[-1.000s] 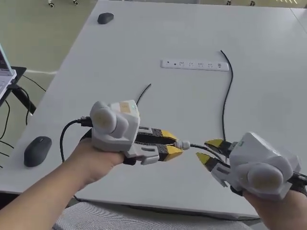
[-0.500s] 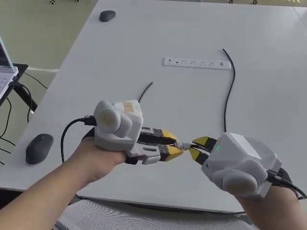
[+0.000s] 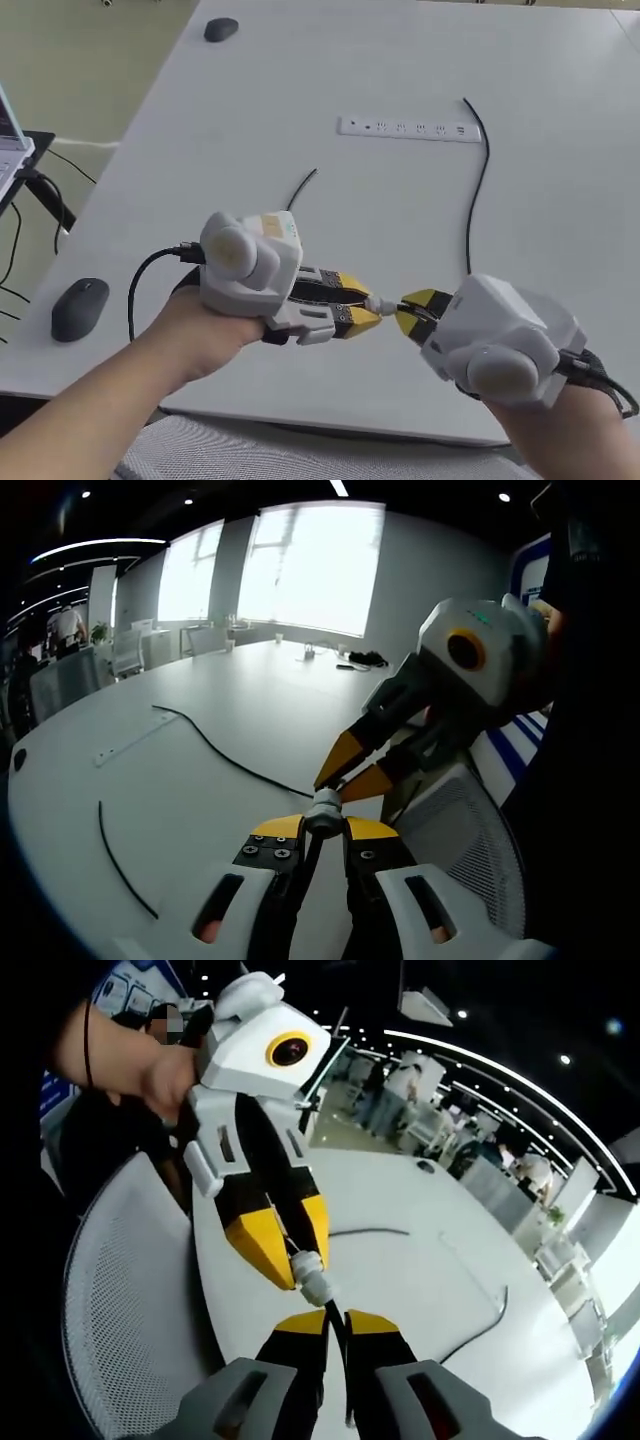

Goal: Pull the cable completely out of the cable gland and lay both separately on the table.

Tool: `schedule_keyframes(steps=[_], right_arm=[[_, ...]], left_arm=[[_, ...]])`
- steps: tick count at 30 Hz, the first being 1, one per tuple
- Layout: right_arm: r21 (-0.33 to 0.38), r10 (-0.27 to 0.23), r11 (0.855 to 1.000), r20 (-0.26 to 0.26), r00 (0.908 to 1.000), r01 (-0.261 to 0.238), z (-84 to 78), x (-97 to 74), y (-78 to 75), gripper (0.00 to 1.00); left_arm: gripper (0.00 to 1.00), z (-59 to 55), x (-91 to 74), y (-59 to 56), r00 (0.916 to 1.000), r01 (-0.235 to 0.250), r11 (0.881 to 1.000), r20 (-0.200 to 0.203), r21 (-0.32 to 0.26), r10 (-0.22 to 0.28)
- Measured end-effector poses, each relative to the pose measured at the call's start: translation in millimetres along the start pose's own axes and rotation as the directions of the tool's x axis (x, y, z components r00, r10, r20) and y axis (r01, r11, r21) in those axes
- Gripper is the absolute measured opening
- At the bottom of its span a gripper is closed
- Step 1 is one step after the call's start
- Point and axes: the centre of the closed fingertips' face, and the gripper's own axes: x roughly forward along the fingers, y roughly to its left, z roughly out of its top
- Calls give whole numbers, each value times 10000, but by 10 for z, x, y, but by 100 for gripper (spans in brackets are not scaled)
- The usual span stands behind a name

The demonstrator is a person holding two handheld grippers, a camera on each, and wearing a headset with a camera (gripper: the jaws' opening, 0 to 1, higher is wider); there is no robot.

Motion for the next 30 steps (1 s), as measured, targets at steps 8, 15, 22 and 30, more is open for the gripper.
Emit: schedule_keyframes(steps=[8, 15, 22, 30], right_arm=[[702, 15, 9975, 65, 10000, -20, -49, 4, -45, 0], [1143, -4, 9934, 66, 10000, -4, -113, 7, -101, 0], [1706, 12, 9853, 106, 9999, -30, -137, 1, -120, 0], [1918, -19, 9814, -147, 9999, 47, -248, -4, -141, 0]], left_arm=[[15, 7, -3, 16, 10000, -67, 10000, 36, -12, 67], [15, 21, -20, 44, 9998, -145, 9999, 103, -89, 145], [15, 40, 16, 53, 9997, -174, 9998, 143, -100, 175], [15, 23, 12, 56, 9999, -155, 9998, 60, -87, 156]])
